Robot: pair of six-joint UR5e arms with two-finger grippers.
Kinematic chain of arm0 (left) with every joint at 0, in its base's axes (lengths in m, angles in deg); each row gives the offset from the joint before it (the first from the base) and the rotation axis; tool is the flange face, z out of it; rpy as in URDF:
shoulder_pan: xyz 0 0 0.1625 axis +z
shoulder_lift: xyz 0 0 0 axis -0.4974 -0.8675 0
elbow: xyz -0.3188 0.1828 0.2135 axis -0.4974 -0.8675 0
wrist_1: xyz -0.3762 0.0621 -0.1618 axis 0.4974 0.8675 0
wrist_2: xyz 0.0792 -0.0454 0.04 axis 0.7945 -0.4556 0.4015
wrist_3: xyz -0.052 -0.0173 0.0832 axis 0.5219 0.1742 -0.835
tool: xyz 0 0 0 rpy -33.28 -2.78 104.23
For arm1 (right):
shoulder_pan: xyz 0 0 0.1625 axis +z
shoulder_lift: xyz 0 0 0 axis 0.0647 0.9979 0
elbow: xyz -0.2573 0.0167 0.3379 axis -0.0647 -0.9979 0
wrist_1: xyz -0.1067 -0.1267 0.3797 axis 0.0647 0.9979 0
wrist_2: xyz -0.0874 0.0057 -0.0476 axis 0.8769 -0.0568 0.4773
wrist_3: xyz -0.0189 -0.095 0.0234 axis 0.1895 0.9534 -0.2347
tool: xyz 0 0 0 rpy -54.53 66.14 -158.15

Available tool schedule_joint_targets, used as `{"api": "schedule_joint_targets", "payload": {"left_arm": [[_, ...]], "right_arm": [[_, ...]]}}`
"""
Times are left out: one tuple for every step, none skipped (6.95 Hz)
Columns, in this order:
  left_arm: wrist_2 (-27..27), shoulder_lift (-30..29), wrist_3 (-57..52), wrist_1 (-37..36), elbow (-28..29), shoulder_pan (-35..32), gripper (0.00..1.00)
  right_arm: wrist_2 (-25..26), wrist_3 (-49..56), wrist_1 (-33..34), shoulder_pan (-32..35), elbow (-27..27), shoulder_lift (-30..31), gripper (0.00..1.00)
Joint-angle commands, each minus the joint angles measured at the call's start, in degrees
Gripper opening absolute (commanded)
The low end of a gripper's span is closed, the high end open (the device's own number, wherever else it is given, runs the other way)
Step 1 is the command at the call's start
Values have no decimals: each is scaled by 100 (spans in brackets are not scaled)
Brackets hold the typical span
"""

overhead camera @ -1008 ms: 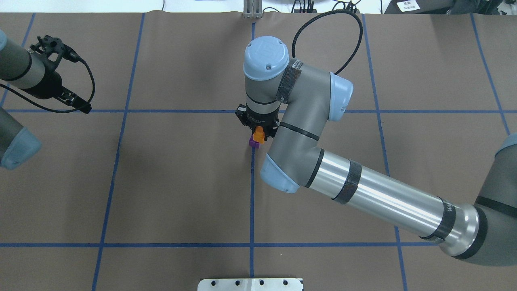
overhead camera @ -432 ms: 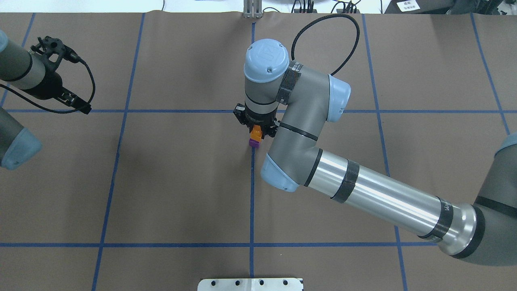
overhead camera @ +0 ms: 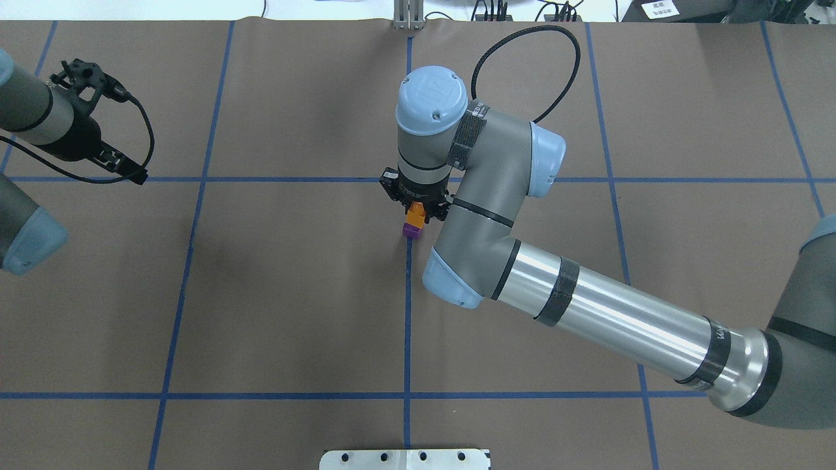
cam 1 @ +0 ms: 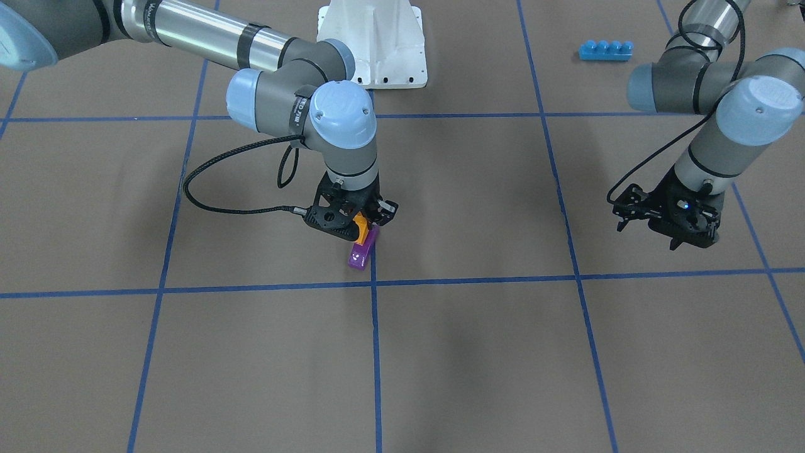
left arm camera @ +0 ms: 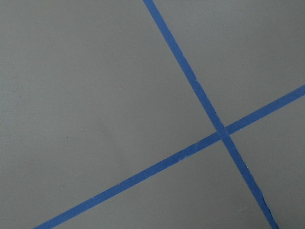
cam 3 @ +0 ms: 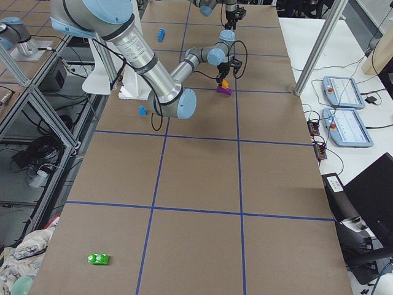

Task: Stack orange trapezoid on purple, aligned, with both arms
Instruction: 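Lower the orange block onto the purple block with the right gripper, aligning edges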

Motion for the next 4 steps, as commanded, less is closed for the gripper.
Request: {"api": "schedule_joint_targets", "payload": {"left_arm": [[3,0,0,0,15,3,100],[-6,0,0,0,15,3,100],[-6,0,0,0,15,3,100],[3,0,0,0,24,11,100]], "right_arm": [[-3,-23,-159,2,-67,-9,0],[-3,-31,-203,2,-58,-18,0],[-11,-40,-221,2,-50,-18,0],[-3,-49,-221,-42,-67,-9,0]]}}
